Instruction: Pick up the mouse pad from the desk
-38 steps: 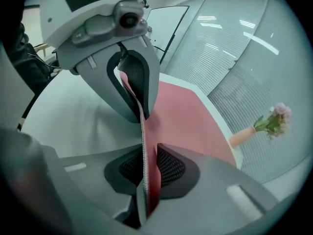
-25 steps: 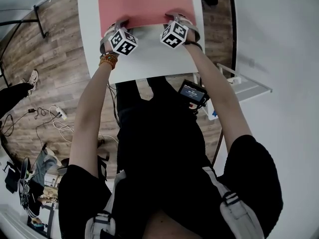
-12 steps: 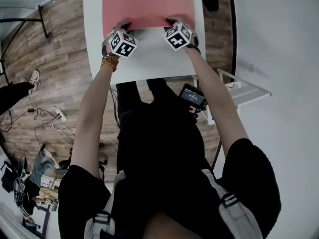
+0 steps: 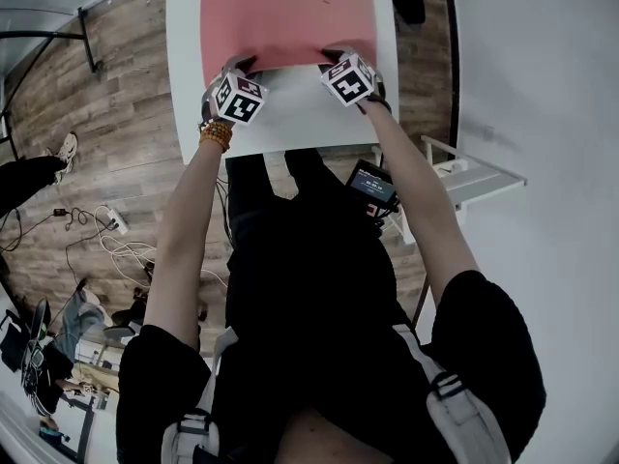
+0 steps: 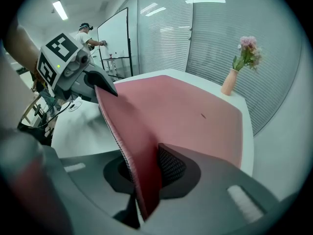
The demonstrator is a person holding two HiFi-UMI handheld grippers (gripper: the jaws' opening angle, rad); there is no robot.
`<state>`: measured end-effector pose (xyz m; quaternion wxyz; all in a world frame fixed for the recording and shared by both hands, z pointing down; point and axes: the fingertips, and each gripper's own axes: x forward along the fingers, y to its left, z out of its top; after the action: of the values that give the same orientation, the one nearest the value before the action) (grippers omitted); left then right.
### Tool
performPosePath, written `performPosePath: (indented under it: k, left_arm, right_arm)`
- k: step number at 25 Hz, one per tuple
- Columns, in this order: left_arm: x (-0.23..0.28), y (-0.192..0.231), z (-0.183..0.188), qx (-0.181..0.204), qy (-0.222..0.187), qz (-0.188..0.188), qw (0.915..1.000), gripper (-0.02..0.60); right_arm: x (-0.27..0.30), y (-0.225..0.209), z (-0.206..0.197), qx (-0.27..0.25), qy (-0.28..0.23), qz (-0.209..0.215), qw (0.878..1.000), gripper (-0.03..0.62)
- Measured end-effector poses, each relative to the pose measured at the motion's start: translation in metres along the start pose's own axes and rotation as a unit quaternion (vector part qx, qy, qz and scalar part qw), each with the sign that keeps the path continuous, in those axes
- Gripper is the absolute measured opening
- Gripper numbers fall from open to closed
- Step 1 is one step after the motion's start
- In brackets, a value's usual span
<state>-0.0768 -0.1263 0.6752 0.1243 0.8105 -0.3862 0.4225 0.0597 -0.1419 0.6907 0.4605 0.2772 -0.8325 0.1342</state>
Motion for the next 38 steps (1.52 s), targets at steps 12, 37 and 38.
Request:
performPosePath:
  k: [12,37,38]
  left_arm:
    - [-0.021,-0.032,-0.016,-0.080,-0.020,-0.032,0.9961,0.045]
    - [-0.069,-0.091,-0.045,-0.119,-0.025,-0.059,0.9907,0.051]
    - [-0.072,-0.092,-0.046,-0.122,-0.023,-0.060,0.9905,0.051]
  right_arm:
    - [-0.015,0.038,-0.018,0.082,-0.023,0.065,0.994,0.058]
    - [-0.062,0.093,-0.045,0.000,0.020,0.164,0.986,0.060]
    - [-0.064,0.096,-0.046,0.001,0.021,0.168,0.986,0.060]
